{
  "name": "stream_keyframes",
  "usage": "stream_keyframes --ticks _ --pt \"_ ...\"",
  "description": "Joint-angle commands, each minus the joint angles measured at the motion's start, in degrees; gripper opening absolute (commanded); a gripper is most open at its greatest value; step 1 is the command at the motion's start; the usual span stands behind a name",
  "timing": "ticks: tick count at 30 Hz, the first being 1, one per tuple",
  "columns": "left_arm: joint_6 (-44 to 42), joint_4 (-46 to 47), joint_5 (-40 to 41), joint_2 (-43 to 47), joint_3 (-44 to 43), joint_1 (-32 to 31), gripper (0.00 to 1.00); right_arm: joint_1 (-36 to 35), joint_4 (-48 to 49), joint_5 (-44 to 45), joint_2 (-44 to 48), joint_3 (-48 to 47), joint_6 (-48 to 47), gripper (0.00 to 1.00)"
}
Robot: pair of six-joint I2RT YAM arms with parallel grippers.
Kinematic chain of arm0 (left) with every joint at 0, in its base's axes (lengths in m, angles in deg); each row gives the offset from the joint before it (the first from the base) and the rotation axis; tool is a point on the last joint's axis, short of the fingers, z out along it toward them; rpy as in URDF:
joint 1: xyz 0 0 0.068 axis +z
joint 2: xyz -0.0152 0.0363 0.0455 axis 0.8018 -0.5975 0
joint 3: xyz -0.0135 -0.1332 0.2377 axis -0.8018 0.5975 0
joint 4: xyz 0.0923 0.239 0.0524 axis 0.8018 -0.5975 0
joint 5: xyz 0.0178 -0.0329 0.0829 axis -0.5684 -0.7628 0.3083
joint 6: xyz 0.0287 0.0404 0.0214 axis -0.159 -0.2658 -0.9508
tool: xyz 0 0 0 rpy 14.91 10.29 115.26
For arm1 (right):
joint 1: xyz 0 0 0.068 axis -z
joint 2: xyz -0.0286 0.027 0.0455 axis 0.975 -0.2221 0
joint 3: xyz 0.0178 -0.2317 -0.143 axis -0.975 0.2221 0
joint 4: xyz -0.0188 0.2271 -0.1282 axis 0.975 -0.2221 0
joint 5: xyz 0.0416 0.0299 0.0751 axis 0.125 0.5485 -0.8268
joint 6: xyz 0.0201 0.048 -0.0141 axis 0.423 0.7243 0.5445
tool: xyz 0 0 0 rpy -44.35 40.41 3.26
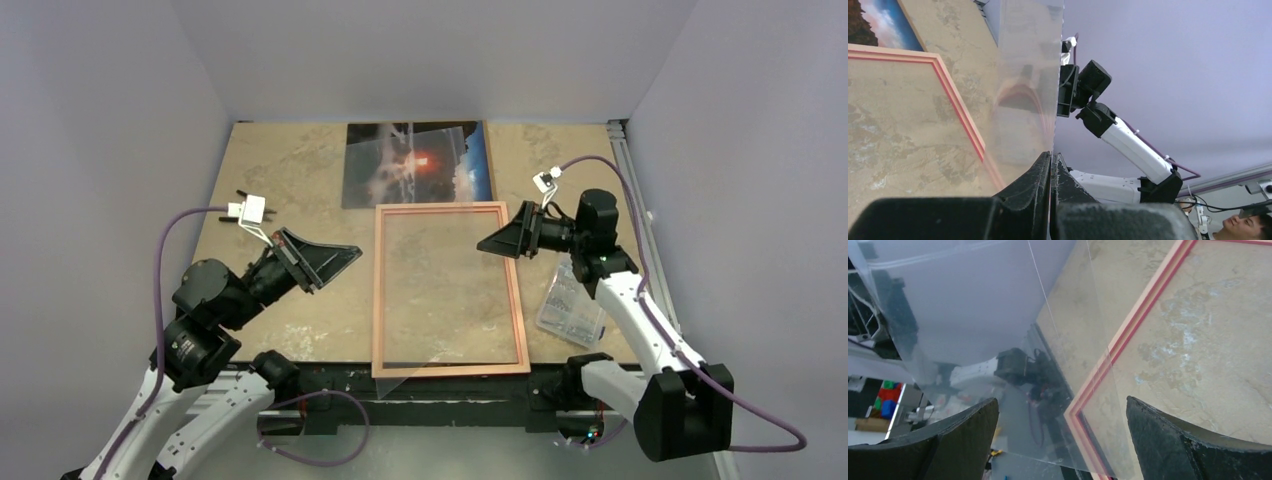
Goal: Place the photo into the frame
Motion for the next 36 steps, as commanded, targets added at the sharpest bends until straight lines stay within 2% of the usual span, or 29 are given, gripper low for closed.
stream_keyframes --ticks 1,7,13,15,18,22,25,36 --pt "2.1 5.9 -2.2 0.3 -4.2 -0.1 0.00 0.1 19.7 -7.5 0.7 2.8 7.5 0.98" --pt "4.5 8.4 -3.9 0.6 -4.4 -0.1 0.00 0.1 38.8 -9.8 -2.0 4.4 19.4 0.98" --pt "6.2 9.4 -4.8 1.5 -4.3 -0.1 0.00 0.1 37.4 -8.4 -4.6 0.5 19.5 0.98" --pt "6.3 9.3 -4.7 2.0 -4.2 -0.1 0.00 0.1 40.5 -8.2 -5.4 0.1 21.7 0.98" --pt "6.6 9.1 -4.7 2.2 -4.2 -0.1 0.00 0.0 50.7 -9.1 -7.4 0.0 29.5 0.98" --pt "6.7 9.5 -5.0 2.2 -3.6 -0.1 0.00 -0.4 69.3 -9.9 -9.9 0.2 43.9 0.98" --pt "7.0 10.0 -5.1 2.2 -2.9 -0.1 0.00 -1.8 77.8 -9.6 -11.7 -0.3 51.1 0.97" --pt "5.8 7.0 -2.2 4.3 -1.9 -0.1 0.00 -3.5 80.7 -11.1 -11.2 -0.3 54.6 0.90"
